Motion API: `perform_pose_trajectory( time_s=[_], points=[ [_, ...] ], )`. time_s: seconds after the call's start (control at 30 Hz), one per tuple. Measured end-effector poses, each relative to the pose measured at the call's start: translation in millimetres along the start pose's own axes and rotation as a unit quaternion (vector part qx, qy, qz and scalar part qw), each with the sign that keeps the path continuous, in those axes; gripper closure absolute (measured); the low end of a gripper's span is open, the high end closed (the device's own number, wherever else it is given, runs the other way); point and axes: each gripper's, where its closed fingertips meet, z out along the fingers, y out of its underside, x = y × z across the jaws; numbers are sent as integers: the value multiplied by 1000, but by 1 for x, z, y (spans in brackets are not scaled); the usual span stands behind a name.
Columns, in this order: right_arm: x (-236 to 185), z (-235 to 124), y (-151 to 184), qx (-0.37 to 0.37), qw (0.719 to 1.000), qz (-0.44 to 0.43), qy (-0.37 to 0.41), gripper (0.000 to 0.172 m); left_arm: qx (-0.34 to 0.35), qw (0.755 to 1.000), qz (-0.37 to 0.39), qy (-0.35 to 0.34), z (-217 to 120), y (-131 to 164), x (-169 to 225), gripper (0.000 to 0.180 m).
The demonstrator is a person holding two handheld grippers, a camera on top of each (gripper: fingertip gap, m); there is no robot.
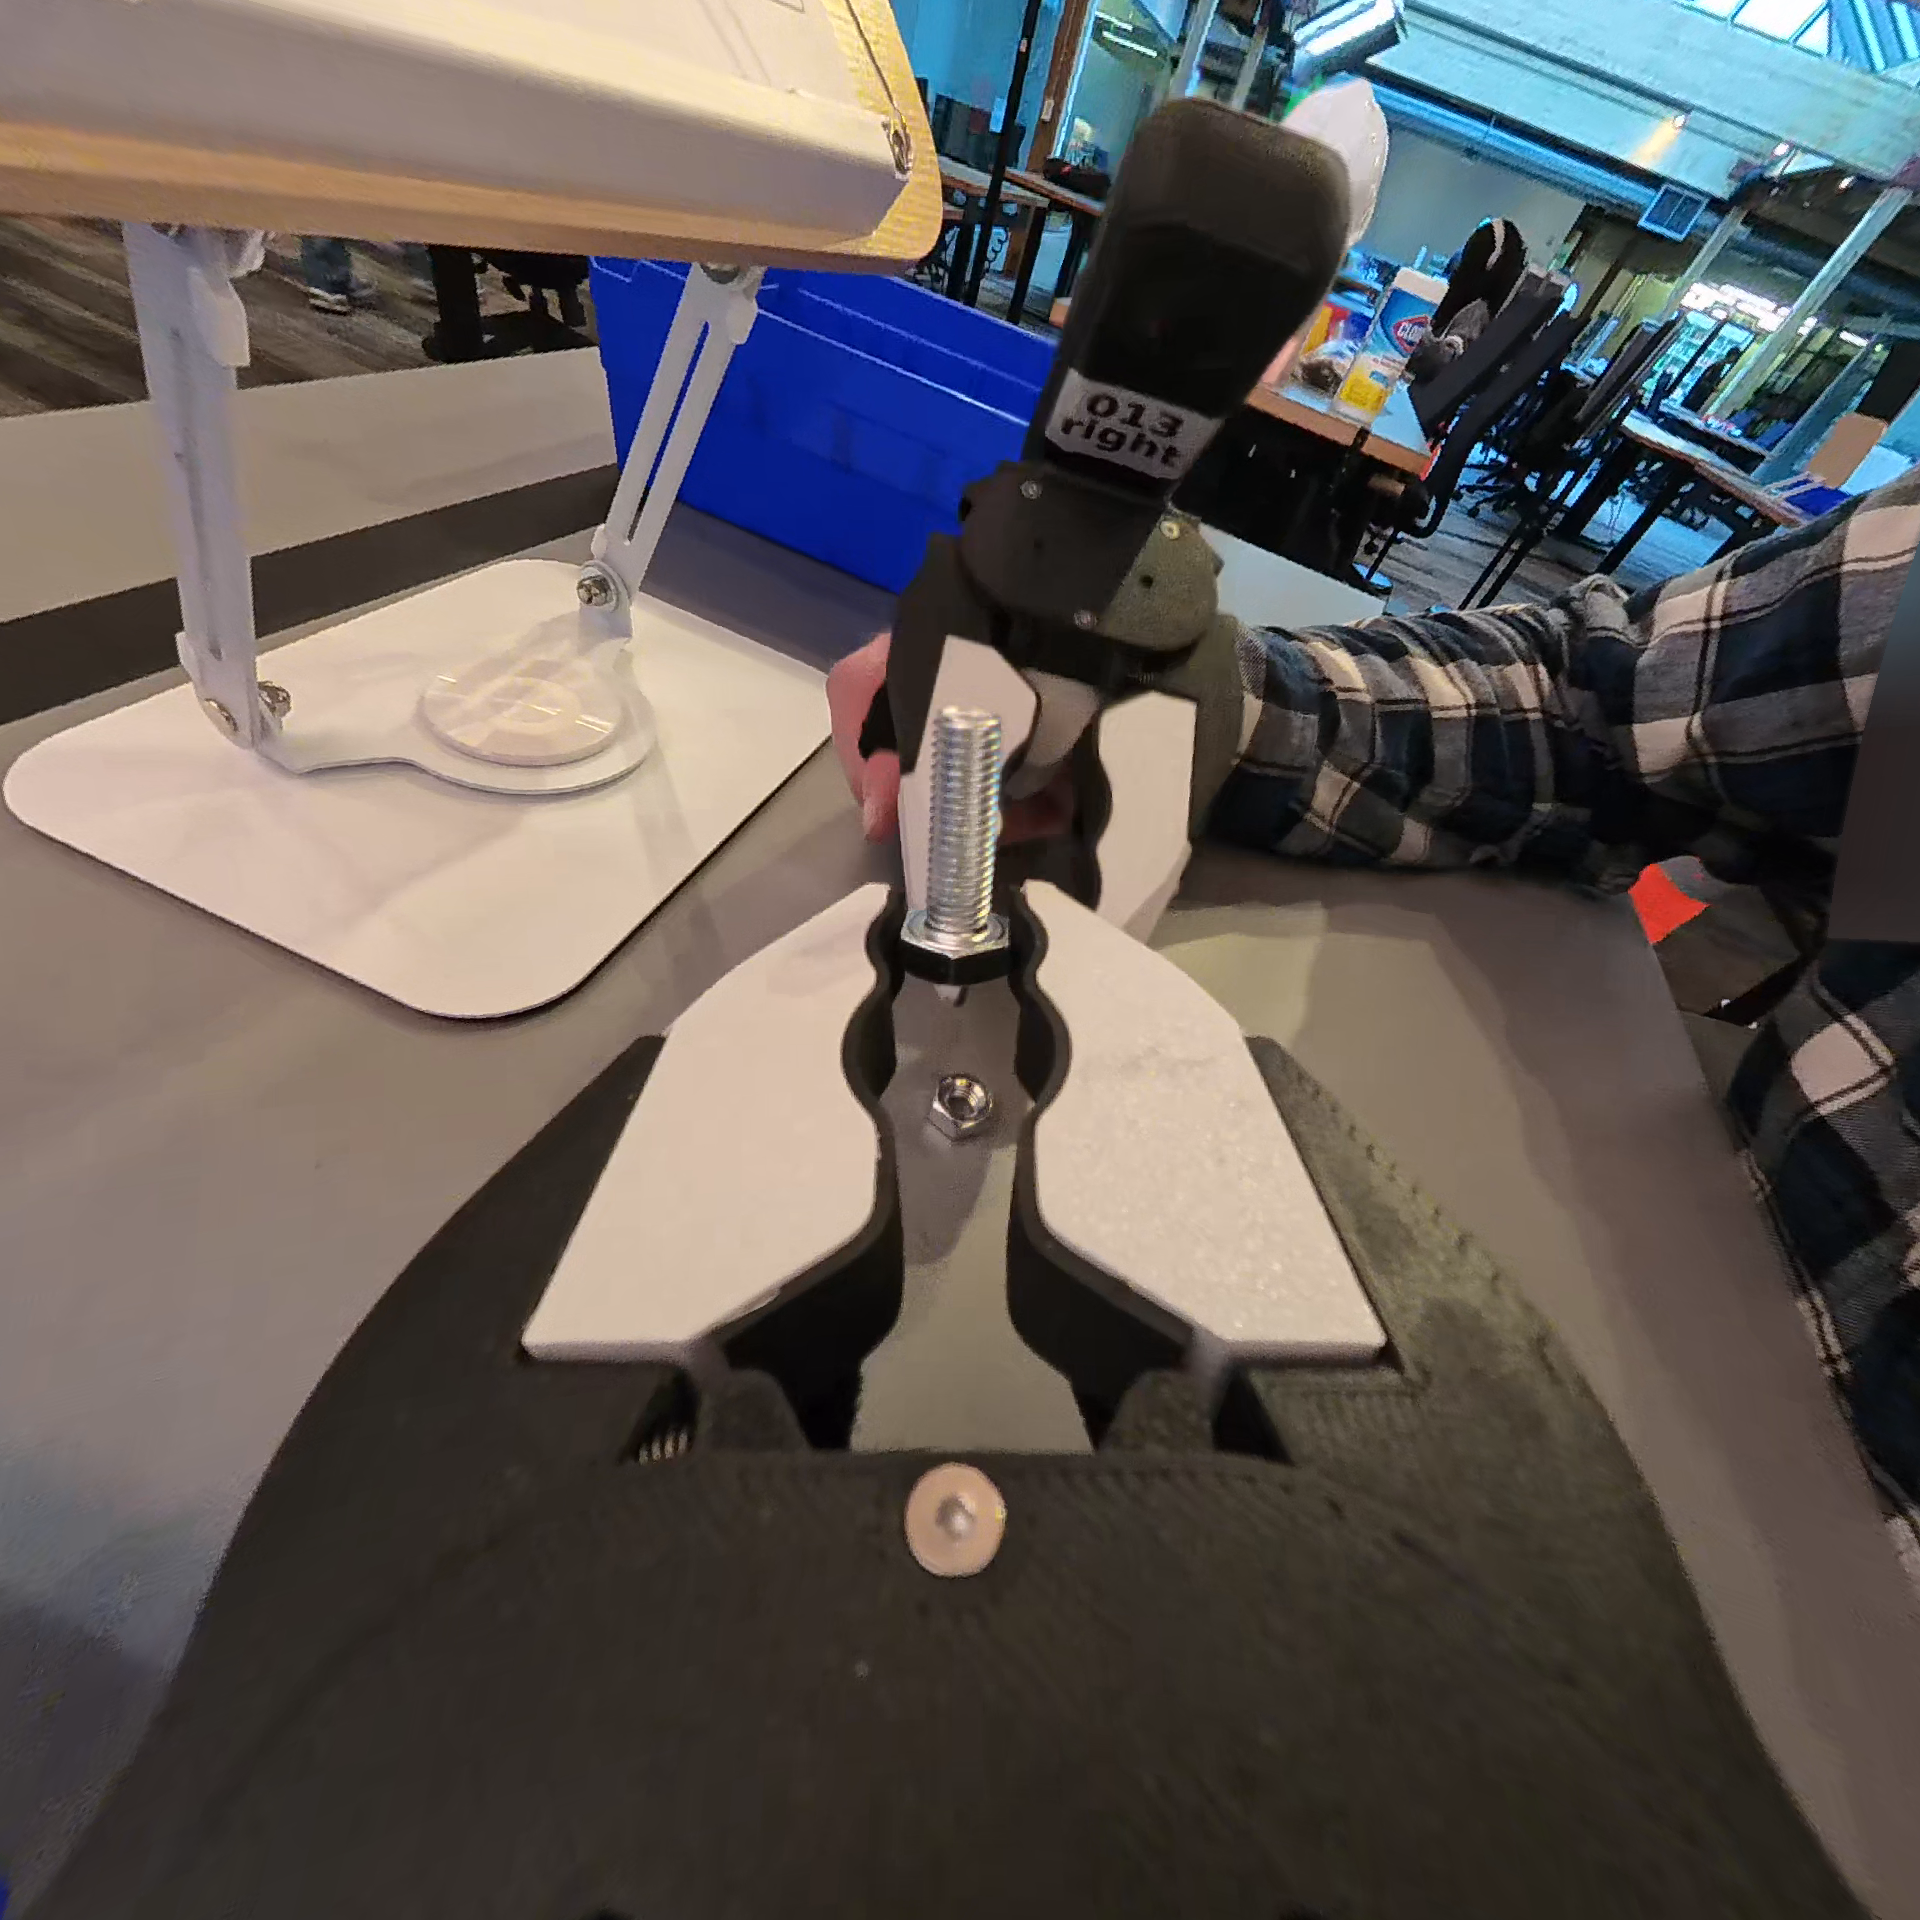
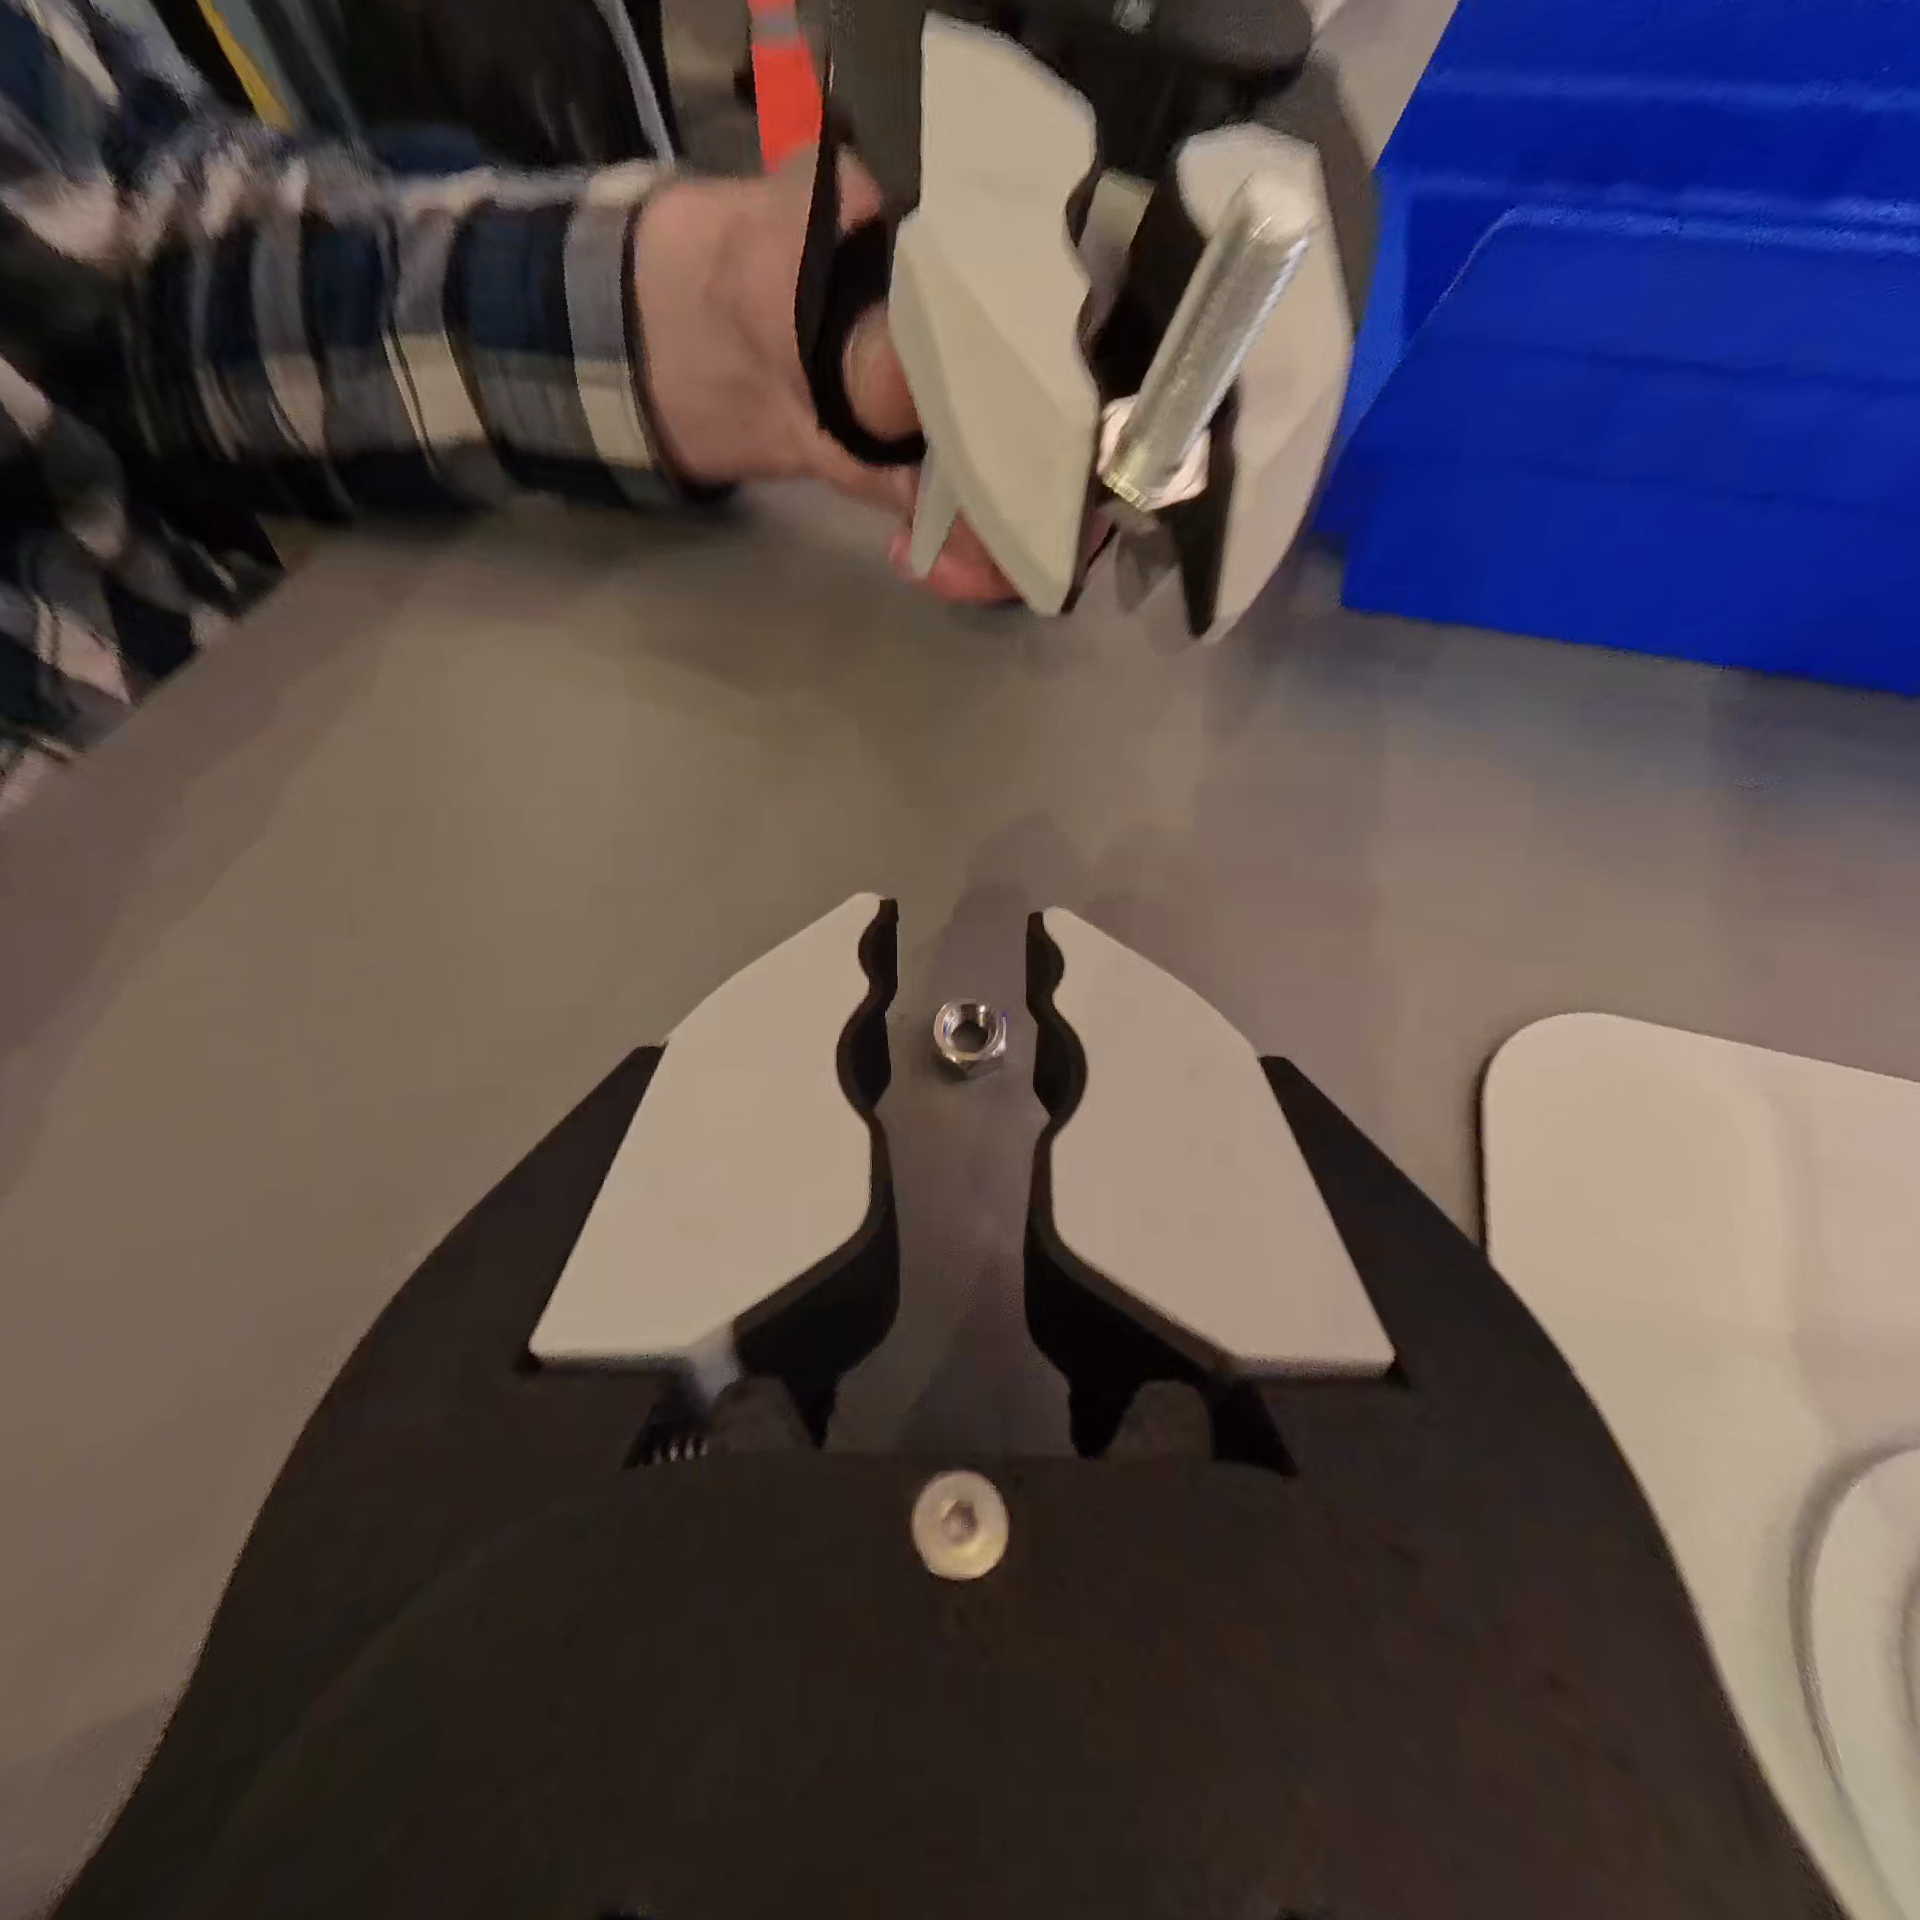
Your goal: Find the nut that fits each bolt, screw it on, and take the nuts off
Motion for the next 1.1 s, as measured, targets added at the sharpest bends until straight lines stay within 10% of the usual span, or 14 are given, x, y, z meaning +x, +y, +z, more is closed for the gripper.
perform_pose_trajectory(
  time_s=[0.77, 1.1],
  points=[
    [2, 18, 44, -167, 985, -26, 28, 154, -10, 1000, 6, -1, 3, 2, 2, 162],
    [10, -30, -53, 36, 996, -53, 63, 154, -54, 994, 85, -50, -2, 10, -4, 162]
  ],
)
